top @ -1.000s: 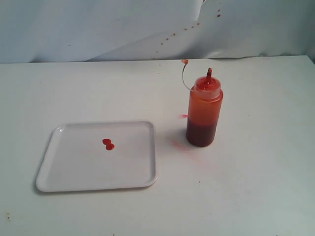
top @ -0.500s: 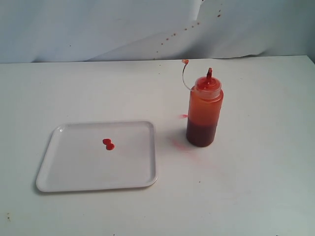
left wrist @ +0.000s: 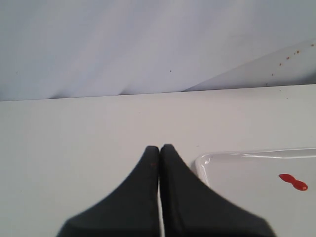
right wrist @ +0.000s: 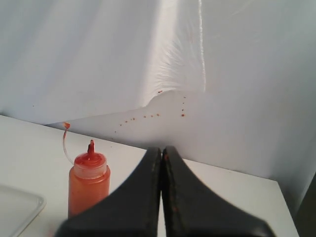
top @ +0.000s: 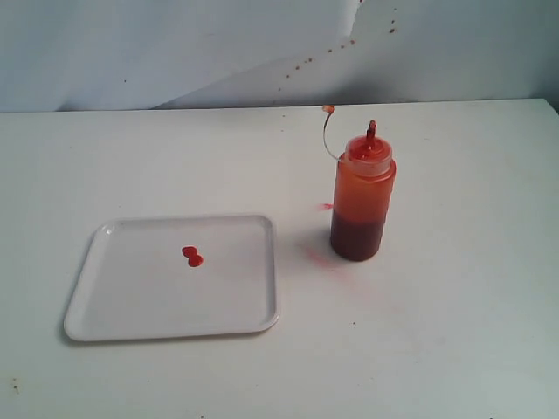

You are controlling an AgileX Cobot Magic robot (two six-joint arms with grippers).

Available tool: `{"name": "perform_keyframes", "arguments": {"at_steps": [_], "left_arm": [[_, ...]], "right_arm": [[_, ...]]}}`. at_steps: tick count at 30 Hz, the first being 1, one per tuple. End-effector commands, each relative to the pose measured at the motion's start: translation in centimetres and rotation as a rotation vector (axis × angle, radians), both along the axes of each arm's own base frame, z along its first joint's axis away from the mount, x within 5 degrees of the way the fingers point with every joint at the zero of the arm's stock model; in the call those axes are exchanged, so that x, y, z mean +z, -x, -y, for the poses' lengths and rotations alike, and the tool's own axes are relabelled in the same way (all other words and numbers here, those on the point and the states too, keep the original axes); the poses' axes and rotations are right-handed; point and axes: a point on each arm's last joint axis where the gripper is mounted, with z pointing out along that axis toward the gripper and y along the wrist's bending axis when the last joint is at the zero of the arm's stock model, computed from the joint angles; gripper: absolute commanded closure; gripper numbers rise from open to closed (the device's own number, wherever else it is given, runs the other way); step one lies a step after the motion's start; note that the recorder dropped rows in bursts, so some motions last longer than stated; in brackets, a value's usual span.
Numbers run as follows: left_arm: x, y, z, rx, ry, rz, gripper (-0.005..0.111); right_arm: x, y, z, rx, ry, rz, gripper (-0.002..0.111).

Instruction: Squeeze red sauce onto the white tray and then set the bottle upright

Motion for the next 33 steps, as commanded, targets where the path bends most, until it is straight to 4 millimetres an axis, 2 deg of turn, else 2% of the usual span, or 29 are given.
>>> {"name": "perform_keyframes", "arguments": {"at_steps": [1, 12, 17, 33], "left_arm": [[-0.06, -0.02, 0.00, 0.000, -0.001, 0.012, 0.106], [-0.06, -0.02, 0.00, 0.000, -0.001, 0.012, 0.106], [-0.76, 0.09, -0.05, 0.006, 0.000, -0.065, 0.106], [-0.72, 0.09, -0.05, 0.006, 0.000, -0.062, 0.106]], "right_arm": [[-0.15, 0.00, -0.01, -0.001, -0.002, 0.004, 0.108], [-0.15, 0.00, -0.01, -0.001, -0.002, 0.004, 0.108], [-0.15, 0.00, -0.01, -0.001, 0.000, 0.004, 0.108], [-0.15, 0.00, -0.01, -0.001, -0.002, 0.004, 0.108]]}}
